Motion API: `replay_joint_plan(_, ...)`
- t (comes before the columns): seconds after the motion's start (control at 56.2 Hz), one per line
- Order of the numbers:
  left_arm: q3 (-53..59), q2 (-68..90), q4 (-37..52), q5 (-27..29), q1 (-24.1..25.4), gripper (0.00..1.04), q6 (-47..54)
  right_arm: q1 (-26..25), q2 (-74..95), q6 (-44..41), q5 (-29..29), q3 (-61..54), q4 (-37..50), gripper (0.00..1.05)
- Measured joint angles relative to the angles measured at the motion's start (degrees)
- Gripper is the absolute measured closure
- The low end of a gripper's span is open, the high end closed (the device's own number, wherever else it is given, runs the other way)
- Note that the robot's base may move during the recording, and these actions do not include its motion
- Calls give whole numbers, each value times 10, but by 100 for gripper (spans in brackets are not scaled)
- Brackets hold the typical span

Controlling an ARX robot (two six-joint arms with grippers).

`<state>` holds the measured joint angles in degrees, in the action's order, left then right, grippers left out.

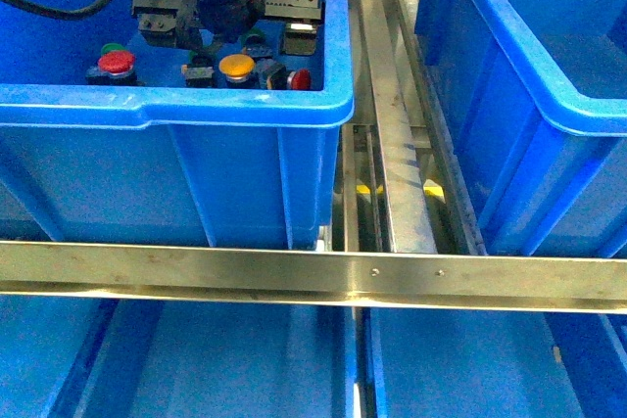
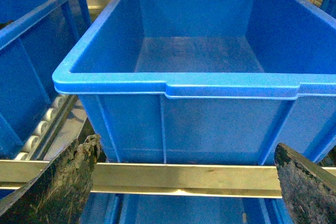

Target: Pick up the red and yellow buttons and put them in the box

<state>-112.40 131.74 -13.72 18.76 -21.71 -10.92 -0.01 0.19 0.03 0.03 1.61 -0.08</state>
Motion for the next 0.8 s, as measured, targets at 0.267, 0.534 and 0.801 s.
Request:
replay_joint_plan(0.267,-37,25,-24,14,-3,8,-2,0,0,0,0,0,0,6)
replay_joint_plan(0.534,-49,43,-52,36,-4,8,-2,0,0,0,0,0,0,6)
replay_joint_plan(0.801,-55,55,-57,37,-3,8,-2,0,0,0,0,0,0,6)
